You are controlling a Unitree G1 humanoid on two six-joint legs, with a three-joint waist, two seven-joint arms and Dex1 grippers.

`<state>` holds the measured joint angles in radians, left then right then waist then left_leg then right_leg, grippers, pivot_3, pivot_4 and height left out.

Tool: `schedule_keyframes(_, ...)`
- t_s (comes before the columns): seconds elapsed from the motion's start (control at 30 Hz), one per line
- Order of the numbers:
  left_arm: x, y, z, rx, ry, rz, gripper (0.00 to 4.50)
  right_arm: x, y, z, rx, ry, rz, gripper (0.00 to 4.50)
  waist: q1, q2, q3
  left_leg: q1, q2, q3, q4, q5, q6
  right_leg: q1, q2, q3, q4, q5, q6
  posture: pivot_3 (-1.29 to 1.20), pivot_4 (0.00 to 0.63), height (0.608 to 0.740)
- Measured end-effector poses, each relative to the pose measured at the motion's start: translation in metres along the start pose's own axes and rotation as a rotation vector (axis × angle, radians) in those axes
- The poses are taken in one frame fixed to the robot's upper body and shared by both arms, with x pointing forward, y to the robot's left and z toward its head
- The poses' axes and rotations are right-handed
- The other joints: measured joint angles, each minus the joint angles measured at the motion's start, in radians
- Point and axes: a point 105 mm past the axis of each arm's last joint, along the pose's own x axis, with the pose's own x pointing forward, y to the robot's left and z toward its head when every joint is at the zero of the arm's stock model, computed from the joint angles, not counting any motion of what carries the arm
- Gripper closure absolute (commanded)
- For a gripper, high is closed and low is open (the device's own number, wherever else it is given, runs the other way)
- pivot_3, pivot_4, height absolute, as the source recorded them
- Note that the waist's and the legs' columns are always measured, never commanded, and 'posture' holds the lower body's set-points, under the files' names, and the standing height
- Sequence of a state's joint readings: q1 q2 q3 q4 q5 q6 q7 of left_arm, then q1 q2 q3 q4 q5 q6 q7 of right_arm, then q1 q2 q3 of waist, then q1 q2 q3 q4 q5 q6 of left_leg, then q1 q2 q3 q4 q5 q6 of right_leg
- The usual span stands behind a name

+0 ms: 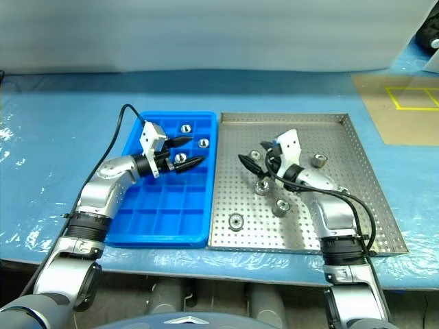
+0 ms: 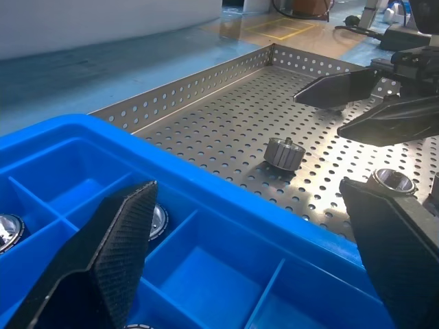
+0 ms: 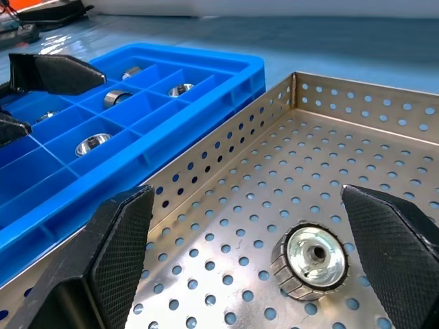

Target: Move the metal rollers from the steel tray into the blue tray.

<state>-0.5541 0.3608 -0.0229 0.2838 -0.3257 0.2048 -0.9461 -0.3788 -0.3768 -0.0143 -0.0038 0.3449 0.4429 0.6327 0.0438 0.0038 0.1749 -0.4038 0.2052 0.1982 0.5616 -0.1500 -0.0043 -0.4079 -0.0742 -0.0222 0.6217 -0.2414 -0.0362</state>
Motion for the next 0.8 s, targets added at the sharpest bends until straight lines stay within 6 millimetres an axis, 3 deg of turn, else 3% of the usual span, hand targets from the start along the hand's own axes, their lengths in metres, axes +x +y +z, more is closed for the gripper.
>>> schedule_keyframes(0.63,0.0,-0.002,0.0,0.002,0.007,-0.019,0.01,-0.001,0.001,0.002,-0.008,-0.005,-0.004,0.0,-0.001,0.0,0.0,0.0,0.0,0.0,0.0,0.0,0.0,0.0,0.0,0.0,0.0,0.0,0.0,-0.16,0.15,0.74)
schedule_keyframes(0.8,0.021,-0.001,0.03,0.047,-0.058,-0.074,0.01,-0.005,-0.001,0.015,-0.036,-0.029,-0.007,0.0,0.005,0.0,0.0,0.0,0.0,0.0,0.001,0.0,0.0,0.001,0.0,0.0,0.0,0.0,0.0,-0.2,0.15,0.74)
